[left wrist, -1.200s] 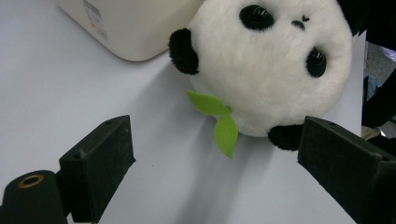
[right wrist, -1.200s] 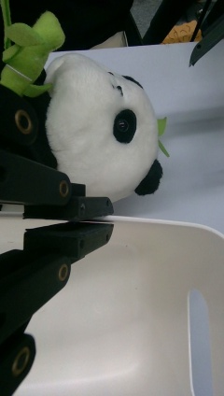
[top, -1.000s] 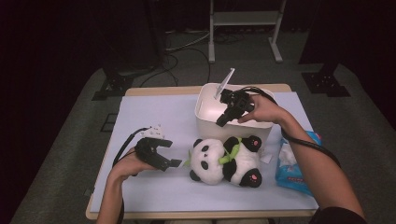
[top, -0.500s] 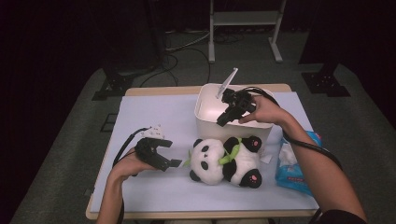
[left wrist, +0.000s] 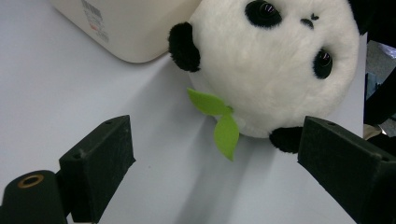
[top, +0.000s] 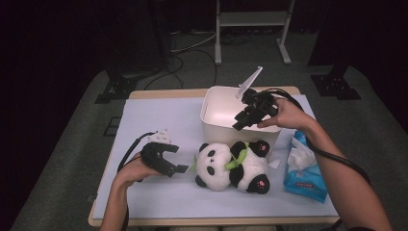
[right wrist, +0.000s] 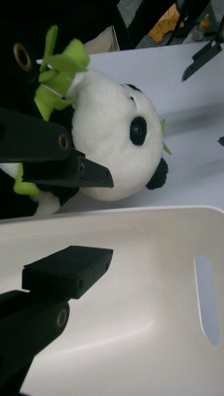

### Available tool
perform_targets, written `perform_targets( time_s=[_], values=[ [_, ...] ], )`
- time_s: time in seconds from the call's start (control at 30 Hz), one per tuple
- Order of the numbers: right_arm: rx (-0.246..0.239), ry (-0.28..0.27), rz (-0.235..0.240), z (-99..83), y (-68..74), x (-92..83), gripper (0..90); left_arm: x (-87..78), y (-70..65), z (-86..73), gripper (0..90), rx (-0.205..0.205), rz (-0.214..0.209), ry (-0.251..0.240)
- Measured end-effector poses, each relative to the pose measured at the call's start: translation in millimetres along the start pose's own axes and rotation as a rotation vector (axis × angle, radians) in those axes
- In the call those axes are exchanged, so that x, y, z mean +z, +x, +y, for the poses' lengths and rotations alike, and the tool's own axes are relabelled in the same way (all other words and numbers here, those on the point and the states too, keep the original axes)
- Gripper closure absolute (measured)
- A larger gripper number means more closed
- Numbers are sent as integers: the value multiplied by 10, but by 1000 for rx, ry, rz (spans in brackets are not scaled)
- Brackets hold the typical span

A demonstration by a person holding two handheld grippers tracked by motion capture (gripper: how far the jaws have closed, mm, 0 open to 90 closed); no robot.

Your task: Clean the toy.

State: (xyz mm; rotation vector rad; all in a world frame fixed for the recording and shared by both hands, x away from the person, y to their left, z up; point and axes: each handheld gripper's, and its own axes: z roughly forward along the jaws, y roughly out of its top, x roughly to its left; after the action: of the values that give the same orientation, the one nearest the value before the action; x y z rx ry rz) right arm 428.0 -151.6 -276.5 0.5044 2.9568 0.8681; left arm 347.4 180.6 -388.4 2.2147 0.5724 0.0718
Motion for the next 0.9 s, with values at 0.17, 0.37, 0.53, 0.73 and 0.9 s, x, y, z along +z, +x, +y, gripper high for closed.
perform_targets(
  time_s=[0.17, 0.37, 0.53, 0.73, 0.9],
  values=[
    [-3, -8, -6, -42, 77, -97, 530, 10, 6, -5, 96, -2, 0, 3],
    [-21, -27, -9, -125, 210, -207, 482, 18, 8, -16, 96, -6, -2, 10],
    [-41, -29, 4, -208, 375, -233, 469, 17, 2, -16, 96, -7, -3, 12],
    [-54, -10, 12, -286, 524, -221, 463, 26, 0, -22, 95, -9, -3, 14],
    [-54, -1, 21, -352, 587, -183, 457, 22, -5, -19, 95, -5, -3, 14]
  ],
)
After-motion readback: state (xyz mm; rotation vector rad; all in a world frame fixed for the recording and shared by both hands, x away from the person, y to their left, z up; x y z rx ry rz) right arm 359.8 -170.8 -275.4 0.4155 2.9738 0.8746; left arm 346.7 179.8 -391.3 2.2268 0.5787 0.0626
